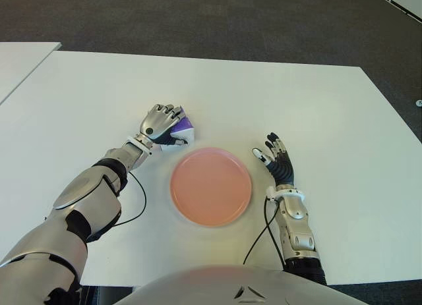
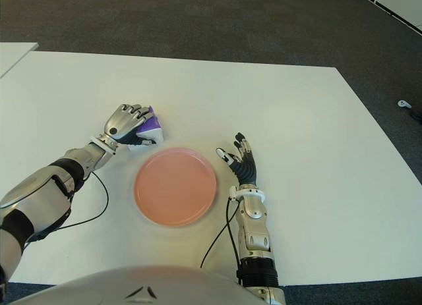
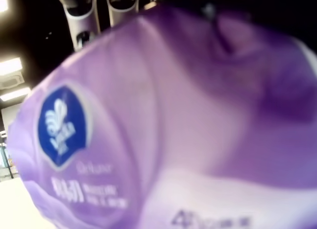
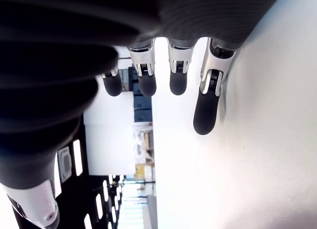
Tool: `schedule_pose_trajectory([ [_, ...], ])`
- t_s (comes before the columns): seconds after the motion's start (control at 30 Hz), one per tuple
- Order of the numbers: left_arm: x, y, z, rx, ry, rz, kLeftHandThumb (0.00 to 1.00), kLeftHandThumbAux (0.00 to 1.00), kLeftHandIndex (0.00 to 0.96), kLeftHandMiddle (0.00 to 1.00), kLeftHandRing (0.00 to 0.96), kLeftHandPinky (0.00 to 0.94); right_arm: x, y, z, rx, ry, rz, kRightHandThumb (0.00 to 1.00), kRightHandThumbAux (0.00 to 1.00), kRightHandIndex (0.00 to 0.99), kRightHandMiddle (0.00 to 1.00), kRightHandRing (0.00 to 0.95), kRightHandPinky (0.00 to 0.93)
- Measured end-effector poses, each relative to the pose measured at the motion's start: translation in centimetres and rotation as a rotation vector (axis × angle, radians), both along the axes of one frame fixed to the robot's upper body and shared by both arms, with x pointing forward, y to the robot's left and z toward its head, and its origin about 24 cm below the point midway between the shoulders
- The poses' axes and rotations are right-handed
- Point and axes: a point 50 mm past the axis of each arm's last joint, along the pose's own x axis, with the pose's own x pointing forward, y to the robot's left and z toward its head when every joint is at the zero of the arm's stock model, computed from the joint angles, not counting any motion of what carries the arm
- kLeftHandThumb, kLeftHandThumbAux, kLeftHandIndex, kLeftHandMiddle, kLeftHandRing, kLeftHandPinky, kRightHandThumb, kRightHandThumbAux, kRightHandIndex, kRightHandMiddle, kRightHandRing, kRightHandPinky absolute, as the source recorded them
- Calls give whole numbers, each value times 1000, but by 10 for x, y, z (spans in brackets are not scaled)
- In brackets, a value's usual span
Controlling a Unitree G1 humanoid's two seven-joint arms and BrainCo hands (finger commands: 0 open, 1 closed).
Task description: Put the tissue paper into the plate.
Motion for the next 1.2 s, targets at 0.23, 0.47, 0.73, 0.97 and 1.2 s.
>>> schedule_pose_trajectory([
  [0.23, 2, -2, 2, -78, 25, 22, 746, 699, 442, 861, 860, 828, 0, 0, -1, 3, 3, -1, 98, 679, 24, 84, 61, 58],
  [0.47, 3, -3, 3, -115, 37, 36, 746, 699, 442, 863, 862, 829, 0, 0, -1, 5, 1, 5, 101, 680, 24, 84, 60, 57],
  [0.73, 7, -6, 7, -179, 56, 57, 746, 700, 442, 866, 865, 849, 1, 0, -1, 4, -2, 8, 108, 689, 26, 82, 58, 64],
  [0.97, 13, -7, 19, -387, 67, 105, 744, 701, 442, 868, 864, 836, 1, -1, 0, 2, -10, 7, 103, 686, 24, 83, 60, 57],
  [1.2, 22, -8, 42, -655, 43, 109, 744, 701, 442, 875, 864, 843, 2, -3, 0, 3, -22, 8, 101, 693, 24, 86, 62, 52],
])
